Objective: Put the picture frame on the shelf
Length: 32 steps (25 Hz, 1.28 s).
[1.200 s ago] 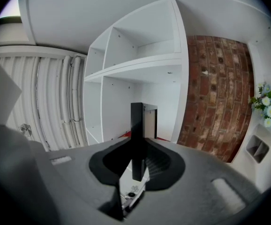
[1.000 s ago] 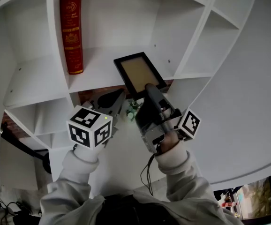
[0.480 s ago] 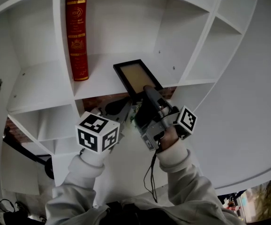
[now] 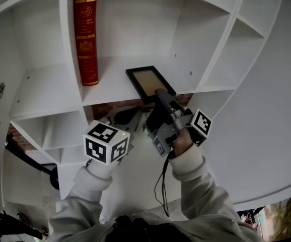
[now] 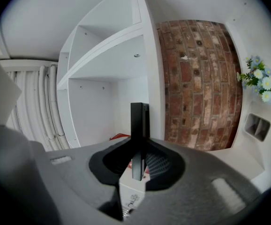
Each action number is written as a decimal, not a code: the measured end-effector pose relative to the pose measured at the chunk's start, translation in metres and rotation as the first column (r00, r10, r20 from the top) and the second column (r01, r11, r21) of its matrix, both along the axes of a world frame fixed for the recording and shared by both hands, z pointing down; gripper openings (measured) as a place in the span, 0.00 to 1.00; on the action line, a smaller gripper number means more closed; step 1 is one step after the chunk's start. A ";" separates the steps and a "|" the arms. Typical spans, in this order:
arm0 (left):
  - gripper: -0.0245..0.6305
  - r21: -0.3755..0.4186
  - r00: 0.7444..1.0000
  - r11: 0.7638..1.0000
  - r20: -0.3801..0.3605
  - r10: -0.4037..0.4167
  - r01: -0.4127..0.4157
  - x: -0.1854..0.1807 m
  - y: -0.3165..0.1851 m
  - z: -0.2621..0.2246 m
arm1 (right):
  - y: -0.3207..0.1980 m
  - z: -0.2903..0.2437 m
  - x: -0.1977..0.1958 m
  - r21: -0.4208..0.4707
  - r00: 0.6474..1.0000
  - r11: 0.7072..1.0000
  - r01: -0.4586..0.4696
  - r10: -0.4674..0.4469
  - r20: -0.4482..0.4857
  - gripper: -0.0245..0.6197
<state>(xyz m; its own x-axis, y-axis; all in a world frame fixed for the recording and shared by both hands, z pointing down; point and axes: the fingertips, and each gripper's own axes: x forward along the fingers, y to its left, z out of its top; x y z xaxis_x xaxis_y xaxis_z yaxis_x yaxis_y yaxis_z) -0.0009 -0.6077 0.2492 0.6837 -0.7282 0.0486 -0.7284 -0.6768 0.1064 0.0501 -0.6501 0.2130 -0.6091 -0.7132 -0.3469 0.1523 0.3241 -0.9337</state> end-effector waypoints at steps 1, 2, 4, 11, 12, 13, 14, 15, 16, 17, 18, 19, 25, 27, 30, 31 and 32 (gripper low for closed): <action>0.04 -0.001 1.000 1.000 -0.001 0.000 0.000 0.000 0.000 0.000 | 0.000 0.001 0.000 -0.009 1.000 1.000 -0.005 0.005 -0.001 0.15; 0.04 0.000 1.000 1.000 -0.003 0.000 0.000 0.000 0.000 -0.001 | -0.001 0.002 0.001 -0.015 1.000 1.000 -0.008 0.008 -0.001 0.15; 0.04 0.005 1.000 1.000 -0.007 -0.002 0.002 -0.001 0.000 -0.003 | 0.000 0.001 0.000 -0.016 1.000 1.000 -0.010 0.010 -0.007 0.15; 0.04 -0.004 1.000 1.000 -0.017 0.002 -0.002 0.002 0.001 0.001 | 0.001 0.001 -0.001 -0.025 0.999 1.000 -0.006 0.005 -0.045 0.15; 0.04 -0.003 1.000 1.000 -0.018 0.003 -0.003 0.003 0.002 0.000 | 0.001 0.000 -0.001 -0.023 0.998 1.000 -0.007 0.006 -0.056 0.15; 0.04 -0.002 1.000 1.000 -0.020 0.005 -0.005 0.004 0.002 0.000 | 0.001 0.000 -0.001 -0.019 0.998 1.000 -0.010 0.008 -0.068 0.15; 0.04 -0.001 1.000 1.000 -0.021 0.005 -0.005 0.005 0.003 0.000 | 0.001 -0.001 -0.001 -0.013 0.997 1.000 -0.011 0.010 -0.078 0.15; 0.04 -0.001 1.000 1.000 -0.021 0.005 -0.005 0.005 0.003 0.000 | 0.001 -0.001 -0.001 -0.007 0.996 1.000 -0.012 0.012 -0.086 0.16; 0.04 -0.002 1.000 1.000 -0.023 0.004 -0.004 0.004 0.004 0.001 | 0.001 -0.002 -0.001 0.000 0.996 1.000 -0.013 0.013 -0.093 0.18; 0.04 -0.003 1.000 1.000 -0.025 0.003 -0.003 0.002 0.004 0.002 | 0.002 -0.002 -0.001 0.007 0.995 1.000 -0.014 0.015 -0.098 0.19; 0.04 -0.006 1.000 1.000 -0.028 0.000 0.000 0.001 0.005 0.003 | 0.002 -0.003 -0.001 0.014 0.995 1.000 -0.016 0.017 -0.102 0.21; 0.04 -0.008 1.000 1.000 -0.031 -0.004 0.004 -0.001 0.006 0.004 | 0.003 -0.005 -0.001 0.021 0.994 1.000 -0.017 0.019 -0.105 0.23; 0.04 -0.009 0.999 1.000 -0.032 -0.024 0.024 -0.012 0.013 0.006 | 0.009 -0.016 -0.002 0.073 0.992 0.997 -0.029 0.037 -0.117 0.40; 0.04 -0.009 0.999 1.000 -0.035 -0.030 0.030 -0.015 0.016 0.006 | 0.011 -0.015 -0.003 0.072 0.992 0.997 -0.026 0.035 -0.121 0.45; 0.04 -0.006 0.998 0.999 -0.042 -0.041 0.041 -0.020 0.020 0.006 | 0.013 -0.011 -0.008 0.066 0.992 0.998 -0.016 0.024 -0.124 0.46; 0.04 -0.007 0.998 0.999 -0.044 -0.044 0.044 -0.021 0.021 0.007 | 0.014 -0.009 -0.009 0.061 0.992 0.998 -0.014 0.022 -0.122 0.46; 0.04 -0.009 0.998 0.999 -0.045 -0.046 0.046 -0.022 0.023 0.008 | 0.016 -0.006 -0.009 0.056 0.993 0.998 -0.013 0.020 -0.119 0.46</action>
